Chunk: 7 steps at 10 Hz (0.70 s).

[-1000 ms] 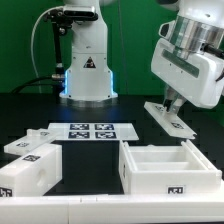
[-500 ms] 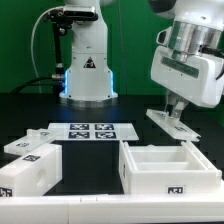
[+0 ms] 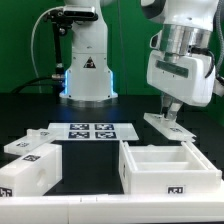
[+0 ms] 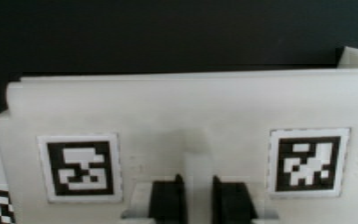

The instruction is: Assemble cabinet

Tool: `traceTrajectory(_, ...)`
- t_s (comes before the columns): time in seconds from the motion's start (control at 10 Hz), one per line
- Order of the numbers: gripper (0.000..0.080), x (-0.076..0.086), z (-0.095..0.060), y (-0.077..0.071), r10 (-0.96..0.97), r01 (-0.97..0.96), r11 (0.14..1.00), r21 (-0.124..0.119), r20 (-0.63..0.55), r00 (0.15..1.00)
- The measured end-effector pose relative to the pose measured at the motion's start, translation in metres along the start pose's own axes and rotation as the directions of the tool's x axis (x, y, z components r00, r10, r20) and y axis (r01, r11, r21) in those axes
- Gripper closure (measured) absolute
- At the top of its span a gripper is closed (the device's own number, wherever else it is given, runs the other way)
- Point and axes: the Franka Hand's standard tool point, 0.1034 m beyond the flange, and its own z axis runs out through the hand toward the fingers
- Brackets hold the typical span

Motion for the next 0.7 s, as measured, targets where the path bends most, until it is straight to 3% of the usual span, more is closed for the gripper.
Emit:
traceTrajectory(0.1, 0.0738, 0.003, 0.0, 0.0, 0.036, -0.037, 0.999, 0.006, 0.013, 0.999)
traceTrajectory(0.4, 0.0738, 0.041, 0.001, 0.001, 0.205, -0.207, 0.978, 0.028, 0.057, 0.977)
traceTrajectory(0.7, 0.0738, 0.038, 0.003, 0.002, 0.22, -0.222, 0.975, 0.024, 0.067, 0.973)
